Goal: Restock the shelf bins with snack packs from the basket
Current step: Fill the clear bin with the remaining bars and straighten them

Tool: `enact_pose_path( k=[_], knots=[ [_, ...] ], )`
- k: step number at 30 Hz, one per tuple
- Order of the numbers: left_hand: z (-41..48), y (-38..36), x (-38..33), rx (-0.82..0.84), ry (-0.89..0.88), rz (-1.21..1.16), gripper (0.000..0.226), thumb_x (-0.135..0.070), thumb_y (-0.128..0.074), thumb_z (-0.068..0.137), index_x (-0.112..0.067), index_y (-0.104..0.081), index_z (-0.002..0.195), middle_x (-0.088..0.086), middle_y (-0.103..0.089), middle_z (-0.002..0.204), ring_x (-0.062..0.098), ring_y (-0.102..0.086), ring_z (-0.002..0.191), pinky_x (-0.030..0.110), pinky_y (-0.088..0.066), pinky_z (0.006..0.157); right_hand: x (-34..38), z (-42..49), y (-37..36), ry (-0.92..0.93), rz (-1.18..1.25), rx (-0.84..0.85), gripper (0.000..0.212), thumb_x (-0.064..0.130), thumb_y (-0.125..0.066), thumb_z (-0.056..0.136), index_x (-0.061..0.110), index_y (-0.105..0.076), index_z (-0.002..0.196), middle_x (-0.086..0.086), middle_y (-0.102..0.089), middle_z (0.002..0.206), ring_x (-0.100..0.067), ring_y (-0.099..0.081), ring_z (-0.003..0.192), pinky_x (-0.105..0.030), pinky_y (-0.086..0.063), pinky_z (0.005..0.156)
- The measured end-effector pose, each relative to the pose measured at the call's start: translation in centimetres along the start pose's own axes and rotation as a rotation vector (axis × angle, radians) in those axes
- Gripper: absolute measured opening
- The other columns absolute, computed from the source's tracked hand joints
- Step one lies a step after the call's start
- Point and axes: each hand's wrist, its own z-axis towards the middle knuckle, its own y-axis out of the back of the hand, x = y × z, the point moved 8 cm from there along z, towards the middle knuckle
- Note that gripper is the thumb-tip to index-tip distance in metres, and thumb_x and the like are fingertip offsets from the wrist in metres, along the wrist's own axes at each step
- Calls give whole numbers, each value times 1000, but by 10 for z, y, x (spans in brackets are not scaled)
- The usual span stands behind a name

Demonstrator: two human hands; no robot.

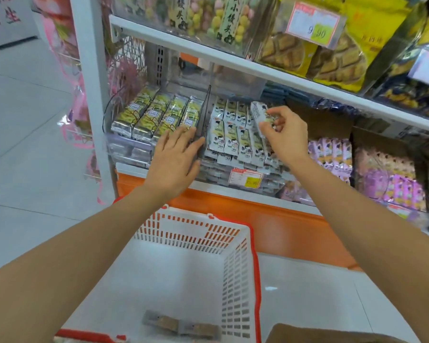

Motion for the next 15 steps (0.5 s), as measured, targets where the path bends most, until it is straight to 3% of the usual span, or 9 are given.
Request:
enact_pose_path(
  k=[3, 7, 9, 15],
  knots=[
    [5, -13, 10, 42, 3, 91, 61, -42, -27, 96, -16, -37, 150, 9, -35, 156, 28, -20, 148, 48, -3, 120, -8, 32, -16, 11, -164, 26, 34, 33, -66, 89, 15, -64, 118, -12, -65, 99, -25, -59, 86, -36, -48, 77],
    [6, -22, 15, 30, -30, 111, 62, -41, -29, 95, -13, -36, 150, 11, -41, 151, 30, -31, 144, 51, -13, 119, -12, 56, -33, -17, -239, 20, 35, 31, -64, 90, 12, -66, 118, -13, -69, 107, -31, -63, 98, -37, -47, 83],
    [6, -24, 15, -4, -46, 113, 60, -38, -32, 95, -13, -38, 149, 11, -44, 149, 30, -34, 141, 53, -18, 118, -11, 63, -40, -16, -263, 18, 33, 31, -64, 89, 11, -67, 116, -13, -70, 106, -31, -64, 97, -39, -50, 86],
    [5, -27, 15, -66, -50, 117, 59, -34, -41, 94, -12, -39, 149, 10, -44, 149, 30, -34, 142, 53, -20, 117, -17, 75, -57, -36, -392, 23, 32, 35, -63, 91, 8, -69, 107, -17, -70, 87, -32, -66, 78, -36, -53, 75]
  ],
)
